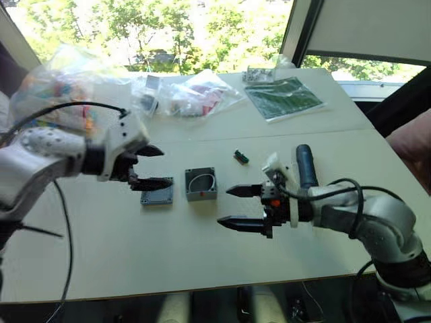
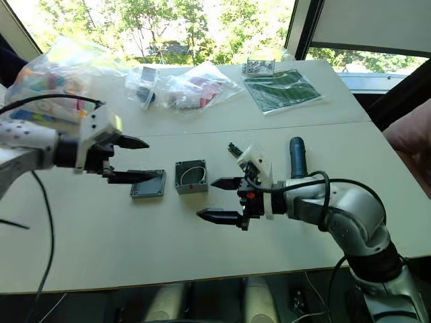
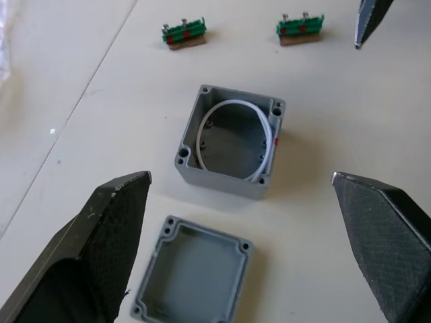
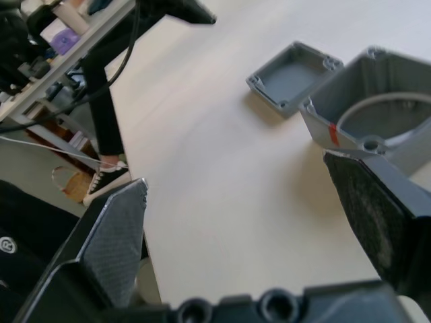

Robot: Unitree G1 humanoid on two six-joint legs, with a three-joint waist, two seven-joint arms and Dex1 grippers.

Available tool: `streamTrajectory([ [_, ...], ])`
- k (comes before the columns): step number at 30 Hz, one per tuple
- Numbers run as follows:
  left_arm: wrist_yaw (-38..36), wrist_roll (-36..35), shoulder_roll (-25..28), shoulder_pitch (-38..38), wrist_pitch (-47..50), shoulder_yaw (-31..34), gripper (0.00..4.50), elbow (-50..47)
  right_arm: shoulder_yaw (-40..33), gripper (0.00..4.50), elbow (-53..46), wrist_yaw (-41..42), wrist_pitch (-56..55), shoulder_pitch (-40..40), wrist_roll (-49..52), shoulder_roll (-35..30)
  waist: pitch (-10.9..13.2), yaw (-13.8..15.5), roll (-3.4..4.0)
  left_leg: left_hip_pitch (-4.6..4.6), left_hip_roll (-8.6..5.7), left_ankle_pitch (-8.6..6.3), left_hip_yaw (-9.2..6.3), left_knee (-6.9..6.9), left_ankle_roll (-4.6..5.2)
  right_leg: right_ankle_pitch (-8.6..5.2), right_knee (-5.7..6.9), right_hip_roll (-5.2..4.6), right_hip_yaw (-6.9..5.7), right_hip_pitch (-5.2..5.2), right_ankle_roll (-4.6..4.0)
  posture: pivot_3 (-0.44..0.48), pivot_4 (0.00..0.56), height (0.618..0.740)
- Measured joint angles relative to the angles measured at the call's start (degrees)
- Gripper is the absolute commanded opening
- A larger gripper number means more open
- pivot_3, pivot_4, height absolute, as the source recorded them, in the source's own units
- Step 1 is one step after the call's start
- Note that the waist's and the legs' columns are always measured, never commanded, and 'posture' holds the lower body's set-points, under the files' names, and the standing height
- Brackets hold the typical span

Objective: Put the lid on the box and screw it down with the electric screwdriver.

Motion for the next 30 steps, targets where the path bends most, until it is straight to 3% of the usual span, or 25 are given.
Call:
streamTrajectory([
  [3, -8.35, 9.34, -7.08, -5.75, -6.9, -9.03, 4.43, 9.22, 1.44, 4.5, -2.54, -2.21, -0.96, 3.4, -2.6, 0.61, 0.04, -0.74, -0.07, 0.01, -0.01, -0.01, 0.13, 0.06, 0.03, 0.07, -0.02, 0.0, 0.17, -0.03, 0.11, 0.0, 0.15, 0.74],
  [6, -13.79, 16.22, -13.29, -8.48, -13.35, -13.67, 4.43, 18.24, 1.43, 4.5, -5.39, -5.51, -0.98, 4.69, -3.53, 2.2, 0.06, -1.5, -0.1, 0.07, 0.03, 0.0, 0.11, 0.06, 0.06, 0.06, 0.07, 0.04, 0.18, -0.04, 0.21, 0.0, 0.15, 0.74],
  [11, -18.08, 22.44, -18.81, -10.68, -18.95, -14.72, 4.43, 26.46, 1.38, 4.5, -7.51, -9.96, 0.02, 5.64, -3.79, 4.22, 0.06, -1.53, -0.1, 0.15, 0.08, 0.01, 0.05, 0.1, 0.07, -0.04, 0.29, 0.09, 0.18, -0.04, 0.36, 0.0, 0.15, 0.74],
  [20, -20.86, 27.42, -23.73, -10.8, -20.07, -14.48, 4.43, 28.73, 0.71, 4.5, -8.6, -14.52, 0.95, 6.88, -3.69, 6.08, 0.06, -1.41, -0.11, 0.18, 0.07, 0.01, 0.0, 0.37, 0.08, -0.05, 0.65, 0.08, 0.21, -0.04, 0.36, 0.0, 0.15, 0.74],
  [23, -21.56, 28.37, -24.33, -10.79, -19.91, -14.38, 3.67, 28.72, 0.71, 4.5, -8.6, -15.08, 1.1, 6.87, -3.69, 6.17, 0.06, -1.48, -0.11, 0.24, 0.07, 0.01, -0.01, 0.36, 0.08, -0.06, 0.76, 0.09, 0.21, -0.04, 0.35, 0.0, 0.15, 0.74],
  [30, -22.18, 31.15, -25.05, -10.03, -21.47, -14.43, 0.95, 29.41, 0.61, 4.5, -8.57, -16.1, 1.1, 6.86, -3.75, 6.63, 0.06, -1.42, -0.1, 0.24, 0.06, 0.01, -0.02, 0.37, 0.08, -0.07, 0.77, 0.09, 0.21, -0.04, 0.36, 0.0, 0.15, 0.74],
])
